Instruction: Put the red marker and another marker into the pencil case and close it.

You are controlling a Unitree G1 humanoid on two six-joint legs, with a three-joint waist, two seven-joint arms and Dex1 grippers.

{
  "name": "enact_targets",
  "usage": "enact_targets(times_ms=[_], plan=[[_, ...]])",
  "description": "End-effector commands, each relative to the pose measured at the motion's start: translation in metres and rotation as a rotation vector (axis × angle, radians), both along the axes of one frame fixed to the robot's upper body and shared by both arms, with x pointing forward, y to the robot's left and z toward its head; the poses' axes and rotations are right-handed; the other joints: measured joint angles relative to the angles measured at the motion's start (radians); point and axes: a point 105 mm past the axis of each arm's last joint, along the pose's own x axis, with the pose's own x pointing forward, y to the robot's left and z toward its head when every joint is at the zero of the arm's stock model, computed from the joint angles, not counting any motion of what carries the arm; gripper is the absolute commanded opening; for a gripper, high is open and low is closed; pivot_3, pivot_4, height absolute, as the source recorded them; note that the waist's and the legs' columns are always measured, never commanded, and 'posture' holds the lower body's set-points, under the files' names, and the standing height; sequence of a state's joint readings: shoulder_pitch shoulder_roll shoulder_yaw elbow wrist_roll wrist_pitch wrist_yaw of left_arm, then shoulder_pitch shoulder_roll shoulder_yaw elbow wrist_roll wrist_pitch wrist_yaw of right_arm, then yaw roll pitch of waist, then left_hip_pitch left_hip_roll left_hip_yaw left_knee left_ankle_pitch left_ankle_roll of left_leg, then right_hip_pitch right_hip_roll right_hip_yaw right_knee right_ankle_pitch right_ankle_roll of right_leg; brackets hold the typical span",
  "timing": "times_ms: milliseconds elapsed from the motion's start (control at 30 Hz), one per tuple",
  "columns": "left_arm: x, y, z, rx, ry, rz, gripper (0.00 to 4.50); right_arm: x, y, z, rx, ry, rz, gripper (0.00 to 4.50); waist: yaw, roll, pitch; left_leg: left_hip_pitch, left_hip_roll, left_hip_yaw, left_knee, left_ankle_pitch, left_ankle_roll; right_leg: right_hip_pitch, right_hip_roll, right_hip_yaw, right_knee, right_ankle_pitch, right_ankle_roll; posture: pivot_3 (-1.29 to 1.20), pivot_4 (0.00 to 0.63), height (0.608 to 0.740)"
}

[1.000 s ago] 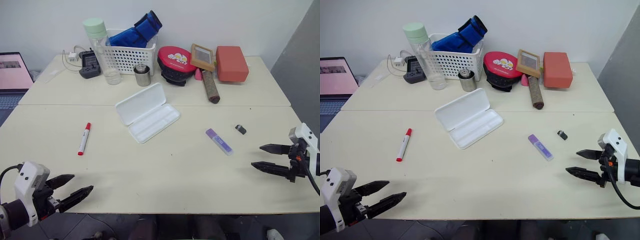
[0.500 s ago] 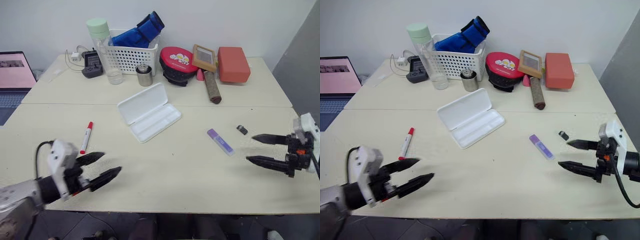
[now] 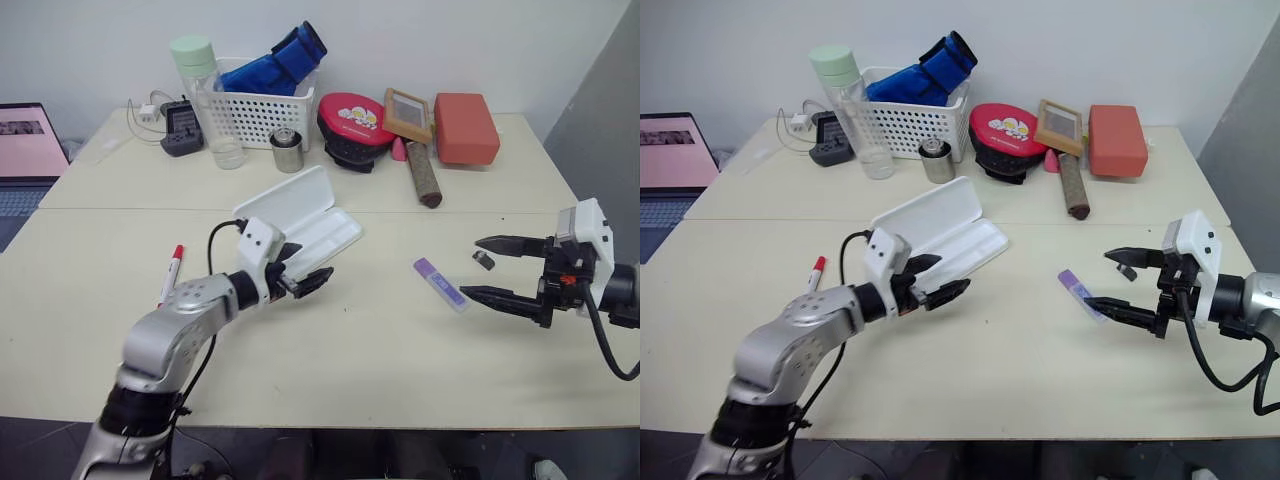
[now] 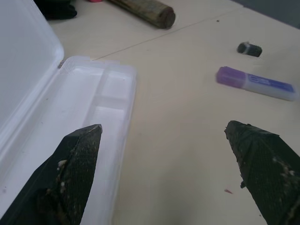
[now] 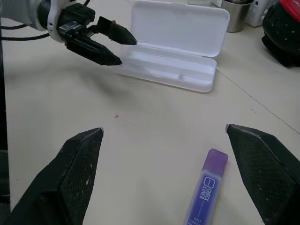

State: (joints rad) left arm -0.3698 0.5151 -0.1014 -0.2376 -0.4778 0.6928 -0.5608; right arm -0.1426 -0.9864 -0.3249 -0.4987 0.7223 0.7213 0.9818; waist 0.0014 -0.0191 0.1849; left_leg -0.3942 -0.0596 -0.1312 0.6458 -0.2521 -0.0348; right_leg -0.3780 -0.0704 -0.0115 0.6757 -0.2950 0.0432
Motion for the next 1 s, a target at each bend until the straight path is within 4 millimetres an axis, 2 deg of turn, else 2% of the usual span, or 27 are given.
enact_targets(times_ms=[33,167,267,567,600,633,800,1000], plan=[[0.007,-0.010,-0.001,0.038,-0.040,-0.045,4.50,0.000,0.003,0.006,-0.045,-0.072,0.008,4.41,-0.001,0.000,0.000,0.000,0.000,0.000,0.000,0.000,0.000,0.000,0.000,0.000,0.000,0.000,0.000,0.00,0.150,0.740],[0.017,-0.023,-0.005,0.024,-0.029,-0.080,4.50,-0.001,0.006,0.008,-0.033,-0.086,0.007,4.41,-0.002,0.000,0.000,0.000,0.000,0.000,0.000,0.000,0.000,-0.001,0.000,0.000,0.001,0.000,0.000,0.00,0.150,0.740],[0.030,-0.019,-0.018,0.103,-0.022,-0.036,4.50,-0.002,0.006,0.011,-0.026,-0.098,0.001,4.41,-0.002,0.000,0.000,0.000,0.000,-0.001,0.000,0.000,0.000,-0.001,0.000,0.000,0.001,0.000,0.000,0.00,0.150,0.740],[0.033,-0.023,-0.036,0.171,0.036,-0.039,4.50,-0.004,0.006,0.015,-0.029,-0.108,-0.009,4.41,-0.003,0.000,0.000,0.000,0.000,0.000,0.001,0.000,0.000,-0.001,0.000,0.000,0.002,0.000,0.000,0.00,0.150,0.740],[0.033,-0.024,-0.036,0.175,0.035,-0.038,4.12,-0.004,0.006,0.015,-0.028,-0.108,-0.010,4.50,-0.003,0.000,0.000,0.000,0.000,0.000,0.001,0.000,0.000,-0.001,0.000,0.000,0.002,0.000,0.000,0.00,0.150,0.740],[0.033,-0.024,-0.037,0.173,0.039,-0.039,4.00,-0.004,0.006,0.016,-0.028,-0.110,-0.009,4.50,-0.003,0.000,0.000,0.000,0.000,0.000,0.001,0.000,0.000,-0.001,0.000,0.001,0.002,0.000,0.001,0.00,0.150,0.740],[0.031,-0.026,-0.037,0.176,0.033,-0.053,2.80,-0.003,0.004,0.018,-0.024,-0.113,-0.014,4.50,-0.003,0.000,0.000,0.000,0.000,0.000,0.001,0.000,0.000,-0.001,0.000,0.000,0.003,0.000,0.000,0.00,0.150,0.740],[0.030,-0.024,-0.037,0.171,0.037,-0.048,1.56,-0.002,0.004,0.018,-0.026,-0.114,-0.014,4.50,-0.003,0.000,0.000,0.000,0.000,0.000,0.001,0.000,0.000,-0.001,0.000,0.000,0.003,0.000,0.000,0.00,0.150,0.740]])
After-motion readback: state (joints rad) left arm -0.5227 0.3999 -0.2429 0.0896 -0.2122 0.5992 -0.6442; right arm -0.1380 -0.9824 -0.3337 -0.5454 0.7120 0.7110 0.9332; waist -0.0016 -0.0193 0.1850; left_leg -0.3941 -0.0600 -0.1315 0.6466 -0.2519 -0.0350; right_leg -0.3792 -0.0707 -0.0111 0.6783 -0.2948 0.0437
